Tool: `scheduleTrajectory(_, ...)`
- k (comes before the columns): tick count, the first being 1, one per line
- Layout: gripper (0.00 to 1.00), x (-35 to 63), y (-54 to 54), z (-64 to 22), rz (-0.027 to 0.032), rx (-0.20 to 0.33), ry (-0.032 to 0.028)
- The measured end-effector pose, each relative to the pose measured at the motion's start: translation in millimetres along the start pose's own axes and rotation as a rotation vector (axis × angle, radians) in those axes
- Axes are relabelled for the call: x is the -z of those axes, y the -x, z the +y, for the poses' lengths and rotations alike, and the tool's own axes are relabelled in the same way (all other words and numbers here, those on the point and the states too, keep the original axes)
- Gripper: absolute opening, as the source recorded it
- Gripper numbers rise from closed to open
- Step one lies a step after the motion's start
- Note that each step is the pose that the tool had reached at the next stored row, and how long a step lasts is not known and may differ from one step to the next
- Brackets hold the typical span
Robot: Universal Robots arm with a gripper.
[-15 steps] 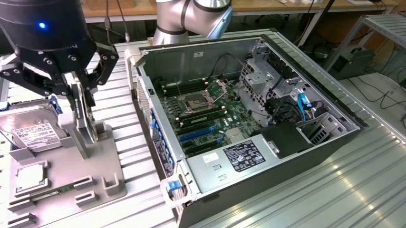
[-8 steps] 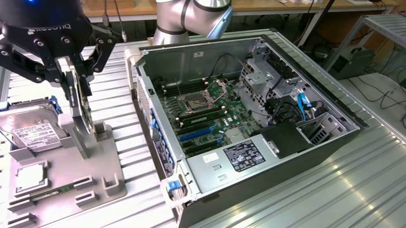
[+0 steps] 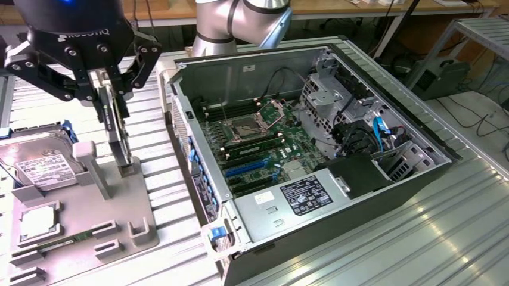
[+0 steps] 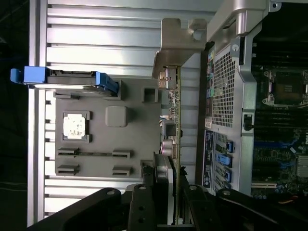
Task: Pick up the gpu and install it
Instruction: 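Pick up the gpu and move the gpu toward the slot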
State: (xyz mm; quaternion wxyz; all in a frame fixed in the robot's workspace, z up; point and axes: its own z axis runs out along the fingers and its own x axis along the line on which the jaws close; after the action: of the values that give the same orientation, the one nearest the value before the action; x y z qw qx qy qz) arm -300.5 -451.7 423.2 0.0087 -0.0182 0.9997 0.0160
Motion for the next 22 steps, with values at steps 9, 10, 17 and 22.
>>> scheduleTrajectory(9, 0.28, -0.2, 17.2, -0.6, 0.0001, 0.0, 0.0)
scheduleTrajectory(10, 0.28, -0.3, 18.2, -0.7, 0.0, 0.0, 0.0)
scheduleTrajectory(17, 0.28, -0.5, 30.3, -1.1, 0.0, 0.0, 0.0)
scheduleTrajectory(22, 0.28, -0.6, 37.5, -1.4, 0.0001, 0.0, -0.0002)
